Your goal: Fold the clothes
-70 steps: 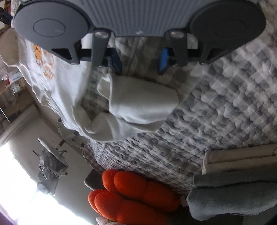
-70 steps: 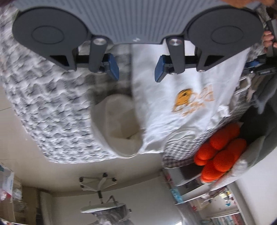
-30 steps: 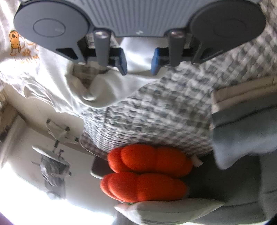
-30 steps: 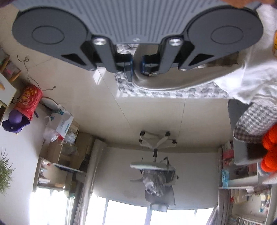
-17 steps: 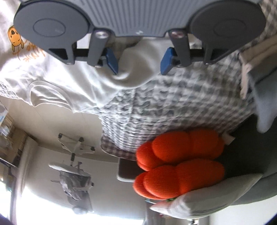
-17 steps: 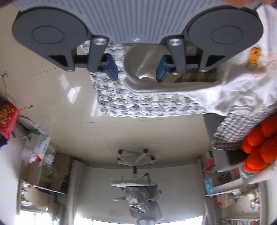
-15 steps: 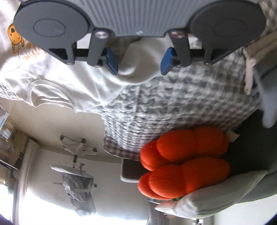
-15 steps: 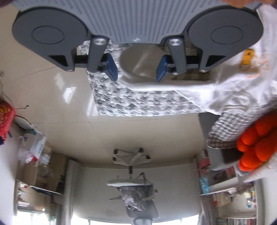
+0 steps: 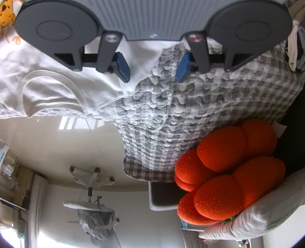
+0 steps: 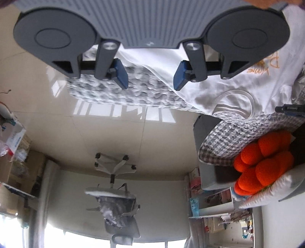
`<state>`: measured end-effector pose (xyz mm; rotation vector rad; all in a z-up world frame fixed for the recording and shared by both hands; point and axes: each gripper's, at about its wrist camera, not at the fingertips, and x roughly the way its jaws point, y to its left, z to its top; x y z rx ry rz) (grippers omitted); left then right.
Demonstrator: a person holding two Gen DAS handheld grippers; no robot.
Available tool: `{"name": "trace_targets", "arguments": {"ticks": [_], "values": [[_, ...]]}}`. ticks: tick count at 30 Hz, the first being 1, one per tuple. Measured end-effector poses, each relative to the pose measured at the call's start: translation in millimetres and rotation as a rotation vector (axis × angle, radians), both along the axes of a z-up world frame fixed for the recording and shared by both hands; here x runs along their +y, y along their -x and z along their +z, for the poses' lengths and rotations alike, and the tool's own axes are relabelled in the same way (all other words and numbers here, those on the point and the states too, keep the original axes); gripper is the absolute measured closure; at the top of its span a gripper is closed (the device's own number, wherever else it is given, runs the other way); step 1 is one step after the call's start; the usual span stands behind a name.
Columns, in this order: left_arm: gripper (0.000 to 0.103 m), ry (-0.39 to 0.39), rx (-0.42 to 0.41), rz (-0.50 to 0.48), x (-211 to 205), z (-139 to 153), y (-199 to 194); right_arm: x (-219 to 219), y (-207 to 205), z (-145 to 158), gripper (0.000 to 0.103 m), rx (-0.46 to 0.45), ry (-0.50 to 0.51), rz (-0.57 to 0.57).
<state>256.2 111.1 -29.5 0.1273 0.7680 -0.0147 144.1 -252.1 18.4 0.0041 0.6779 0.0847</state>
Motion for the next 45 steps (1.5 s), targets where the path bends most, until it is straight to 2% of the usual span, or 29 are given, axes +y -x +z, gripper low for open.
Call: {"name": "trace_targets", "arguments": {"ticks": [3,6,8,9,11,13,14,15,16,17,22,27,30,34,39,42,45], "values": [[0.052,0.003,0.006,0.005,0.7,-7.4,-5.2,4.4,-24.0,-19.2,0.047,0.042,-0.001,0.005],[0.064,0.025,0.003,0.017,4.8,-14.7,-7.8,7.5,-45.3,-38.5,0.047,0.064,-0.004,0.013],[0.076,0.055,0.006,0.026,8.2,-19.5,-8.4,8.6,-57.3,-50.8,0.047,0.085,-0.012,0.012],[0.078,0.074,0.005,0.027,9.3,-21.5,-8.3,9.8,-61.6,-58.1,0.047,0.096,-0.011,0.006],[0.088,0.095,-0.004,0.020,8.7,-24.4,-6.8,11.5,-67.7,-69.2,0.055,0.114,-0.011,0.007],[0.095,0.085,-0.024,0.007,4.2,-25.8,-3.9,13.8,-70.1,-79.2,0.062,0.119,-0.012,0.008],[0.098,0.079,-0.034,0.001,1.7,-26.4,-2.4,15.3,-68.0,-80.4,0.070,0.104,-0.005,0.012],[0.098,0.072,-0.045,-0.001,-0.7,-26.6,-0.8,16.6,-65.6,-80.9,0.078,0.087,0.003,0.017],[0.098,0.067,-0.055,0.002,-2.5,-26.5,0.8,18.9,-63.0,-80.3,0.095,0.077,0.010,0.022],[0.099,0.061,-0.066,0.005,-4.3,-26.4,2.3,21.3,-60.6,-79.8,0.099,0.071,0.019,0.026],[0.099,0.094,-0.126,0.012,-4.7,-15.5,11.9,35.9,-41.0,-72.3,0.100,-0.025,0.160,-0.018],[0.099,0.147,-0.210,0.013,-0.3,0.7,18.3,33.0,-24.9,-55.0,0.100,-0.161,0.228,-0.076],[0.099,0.166,-0.251,0.037,1.7,0.4,17.1,35.3,-26.4,-52.6,0.100,-0.197,0.271,-0.090],[0.099,0.144,-0.217,0.061,0.1,-16.7,6.1,37.5,-38.8,-64.9,0.100,-0.161,0.297,-0.093],[0.098,0.043,-0.164,0.071,-9.7,-40.1,-6.3,38.0,-56.5,-89.2,0.100,-0.087,0.298,-0.090],[0.096,0.002,-0.150,0.080,-15.3,-37.9,-9.5,41.1,-57.8,-95.5,0.099,-0.076,0.305,-0.092],[0.093,0.004,-0.166,0.080,-17.5,-26.3,-3.4,40.8,-55.9,-89.3,0.096,-0.074,0.281,-0.093]]}}
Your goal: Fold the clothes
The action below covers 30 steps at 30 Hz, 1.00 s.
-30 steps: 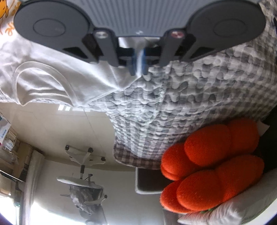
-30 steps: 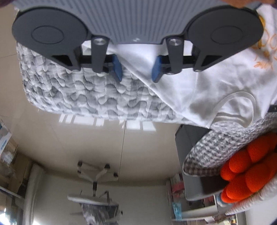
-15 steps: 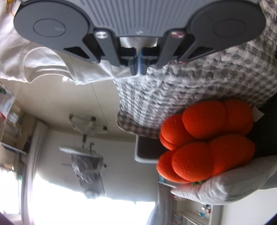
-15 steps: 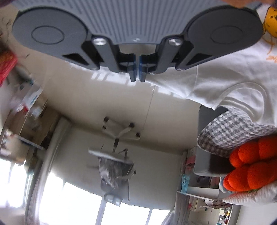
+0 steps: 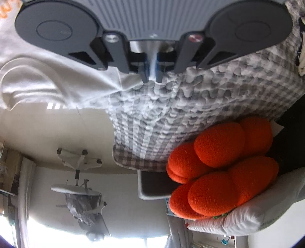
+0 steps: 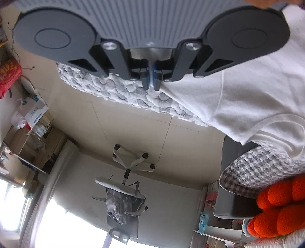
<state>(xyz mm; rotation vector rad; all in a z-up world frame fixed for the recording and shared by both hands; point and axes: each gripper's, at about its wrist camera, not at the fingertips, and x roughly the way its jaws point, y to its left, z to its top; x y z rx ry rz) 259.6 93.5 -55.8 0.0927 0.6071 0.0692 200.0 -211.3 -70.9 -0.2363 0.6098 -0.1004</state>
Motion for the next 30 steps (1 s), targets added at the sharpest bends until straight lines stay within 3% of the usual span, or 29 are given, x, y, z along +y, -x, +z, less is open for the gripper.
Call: {"name": "trace_targets", "arguments": {"ticks": [1,7,12,14,18,24,30], "values": [[0.093,0.009,-0.010,-0.004,-0.3,4.6,3.0,-0.6,1.7,4.9,0.090,0.000,-0.019,0.005],[0.094,0.070,-0.038,-0.091,-14.5,27.3,17.3,13.0,8.7,30.1,0.090,-0.017,-0.127,0.066],[0.095,0.104,0.062,-0.252,-49.4,17.7,12.4,40.0,-0.1,31.5,0.090,0.053,-0.271,0.176],[0.096,0.092,0.097,-0.261,-58.7,7.4,4.2,52.4,-5.7,28.6,0.090,0.089,-0.321,0.219],[0.096,0.097,0.095,-0.255,-64.6,-3.7,-10.9,71.2,-27.0,12.3,0.090,0.129,-0.285,0.230],[0.096,0.085,0.061,-0.250,-69.6,-5.8,-30.5,71.0,-51.9,9.1,0.089,0.088,-0.332,0.213],[0.096,0.167,0.014,-0.224,-67.7,-4.4,-40.9,70.8,-66.5,7.9,0.082,0.050,-0.374,0.193]]}}
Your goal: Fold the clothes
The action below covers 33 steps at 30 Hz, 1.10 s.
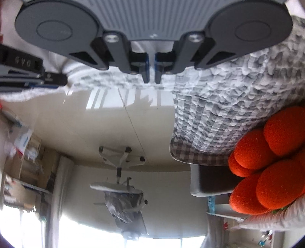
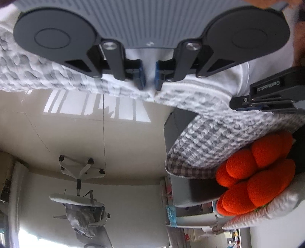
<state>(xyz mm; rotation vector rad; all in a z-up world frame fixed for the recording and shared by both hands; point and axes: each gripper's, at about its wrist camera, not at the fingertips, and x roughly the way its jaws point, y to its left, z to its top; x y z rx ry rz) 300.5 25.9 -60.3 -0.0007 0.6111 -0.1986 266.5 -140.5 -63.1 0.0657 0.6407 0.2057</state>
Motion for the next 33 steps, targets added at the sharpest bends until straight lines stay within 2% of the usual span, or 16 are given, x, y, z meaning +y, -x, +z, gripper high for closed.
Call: {"name": "trace_targets", "arguments": {"ticks": [2,5,9,12,15,18,22,27,33], "values": [[0.095,0.045,-0.007,-0.005,3.1,4.1,4.9,-2.6,2.4,2.8,0.075,0.000,-0.029,-0.004],[0.095,0.060,-0.031,-0.047,3.0,9.4,17.6,-5.3,13.0,10.1,0.073,0.001,-0.062,0.018],[0.095,0.052,-0.022,-0.117,-4.1,6.0,28.1,0.2,21.0,11.4,0.073,0.010,-0.058,0.049],[0.095,0.013,-0.013,-0.139,-12.7,-3.7,27.8,8.1,19.2,4.2,0.073,0.015,-0.036,0.058],[0.094,0.002,0.013,-0.125,-16.4,-11.9,20.1,13.8,12.5,-1.2,0.072,-0.003,-0.012,0.057],[0.094,0.049,0.015,-0.091,-11.2,-8.4,16.0,12.8,7.4,-0.9,0.071,-0.014,-0.021,0.057],[0.082,0.075,0.000,-0.080,-7.3,-3.9,32.5,3.0,19.6,5.3,0.066,-0.006,-0.070,0.070],[0.076,0.103,0.002,-0.102,-9.5,-2.3,62.6,-12.7,48.6,11.3,0.064,0.006,-0.089,0.086],[0.071,0.096,0.015,-0.125,-20.6,-5.8,96.2,-35.6,87.0,13.6,0.064,0.010,-0.116,0.082]]}}
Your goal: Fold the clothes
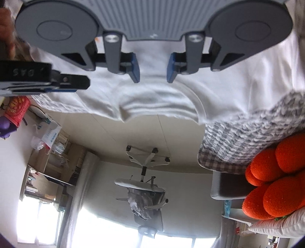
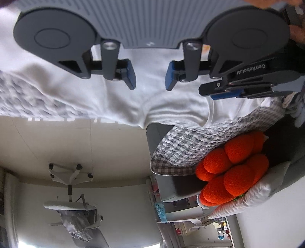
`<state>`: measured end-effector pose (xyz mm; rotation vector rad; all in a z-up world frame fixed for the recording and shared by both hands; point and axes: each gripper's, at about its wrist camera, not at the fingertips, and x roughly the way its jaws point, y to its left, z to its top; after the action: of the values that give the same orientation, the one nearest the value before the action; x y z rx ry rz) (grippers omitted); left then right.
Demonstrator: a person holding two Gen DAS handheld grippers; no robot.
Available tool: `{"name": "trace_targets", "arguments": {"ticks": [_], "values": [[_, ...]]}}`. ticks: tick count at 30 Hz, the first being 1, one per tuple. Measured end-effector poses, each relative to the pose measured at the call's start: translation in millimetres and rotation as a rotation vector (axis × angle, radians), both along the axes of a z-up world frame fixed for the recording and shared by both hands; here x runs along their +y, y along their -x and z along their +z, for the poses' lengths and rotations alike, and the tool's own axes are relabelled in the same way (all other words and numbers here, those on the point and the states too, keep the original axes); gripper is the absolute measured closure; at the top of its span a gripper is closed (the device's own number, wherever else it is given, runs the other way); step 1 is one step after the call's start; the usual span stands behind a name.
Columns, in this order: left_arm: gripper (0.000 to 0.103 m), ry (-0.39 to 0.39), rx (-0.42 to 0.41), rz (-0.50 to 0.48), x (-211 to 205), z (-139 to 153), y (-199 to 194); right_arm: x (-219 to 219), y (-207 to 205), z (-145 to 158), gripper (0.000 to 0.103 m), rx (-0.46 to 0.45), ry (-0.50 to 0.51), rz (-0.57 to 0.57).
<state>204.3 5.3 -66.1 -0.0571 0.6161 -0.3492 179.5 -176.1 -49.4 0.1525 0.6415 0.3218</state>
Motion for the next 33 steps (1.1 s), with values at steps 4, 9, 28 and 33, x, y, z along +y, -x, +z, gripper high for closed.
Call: {"name": "trace_targets", "arguments": {"ticks": [4,9,28,33], "values": [[0.070,-0.003,0.009,-0.019,-8.0,0.1,19.6,-15.1,30.4,2.7,0.064,-0.006,-0.031,-0.002],[0.070,0.012,-0.004,-0.039,-17.1,-0.2,40.5,-37.4,58.0,0.5,0.064,-0.013,-0.051,-0.035],[0.060,0.001,-0.022,-0.138,-42.0,-12.6,82.7,-62.0,87.9,-21.5,0.100,0.021,-0.050,-0.133],[0.060,-0.017,-0.029,-0.153,-44.3,-11.6,93.3,-64.0,91.6,-21.9,0.088,0.043,-0.088,-0.140]]}}
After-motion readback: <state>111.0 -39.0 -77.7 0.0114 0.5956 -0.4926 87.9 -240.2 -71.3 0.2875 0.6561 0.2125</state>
